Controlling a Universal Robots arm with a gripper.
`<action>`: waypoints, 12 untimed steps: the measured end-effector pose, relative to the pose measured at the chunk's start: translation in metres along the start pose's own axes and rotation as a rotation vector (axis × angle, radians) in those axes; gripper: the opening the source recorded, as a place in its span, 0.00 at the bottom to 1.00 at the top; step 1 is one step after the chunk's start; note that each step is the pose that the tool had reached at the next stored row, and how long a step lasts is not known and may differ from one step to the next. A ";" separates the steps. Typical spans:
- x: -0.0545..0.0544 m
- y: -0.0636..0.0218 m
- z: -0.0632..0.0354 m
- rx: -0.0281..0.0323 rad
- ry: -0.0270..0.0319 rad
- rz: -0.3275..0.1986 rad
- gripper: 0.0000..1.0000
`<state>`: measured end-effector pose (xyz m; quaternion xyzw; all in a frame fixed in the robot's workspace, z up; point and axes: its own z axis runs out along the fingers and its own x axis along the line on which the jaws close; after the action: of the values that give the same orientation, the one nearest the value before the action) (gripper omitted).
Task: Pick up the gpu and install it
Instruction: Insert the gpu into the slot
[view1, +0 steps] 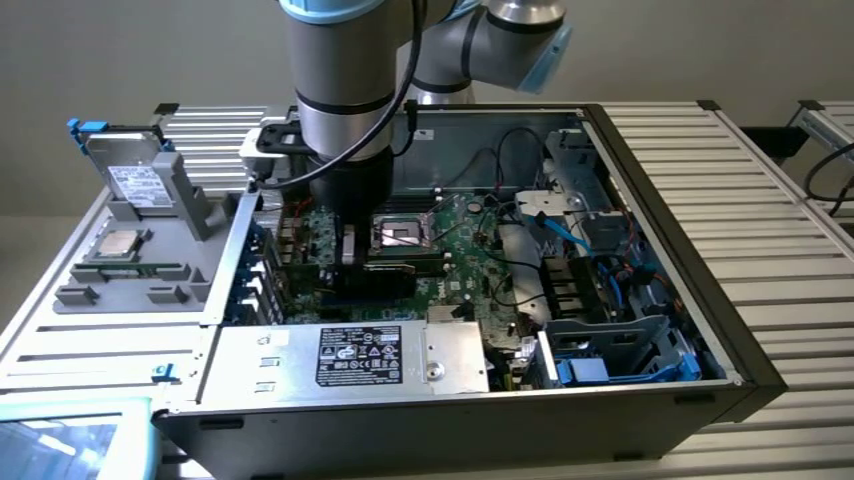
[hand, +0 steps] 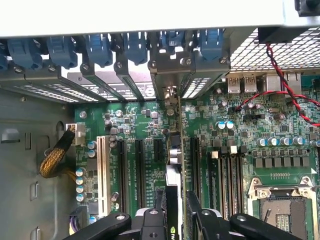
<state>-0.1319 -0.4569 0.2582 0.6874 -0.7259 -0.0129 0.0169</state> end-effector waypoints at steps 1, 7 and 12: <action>0.000 0.0000 0.0000 0.0000 0.0000 0.000 0.27; 0.000 0.0008 0.0001 0.0001 -0.0002 0.002 0.27; 0.000 0.0016 0.0002 0.0001 -0.0001 0.002 0.27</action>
<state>-0.1336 -0.4565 0.2581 0.6867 -0.7267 -0.0129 0.0168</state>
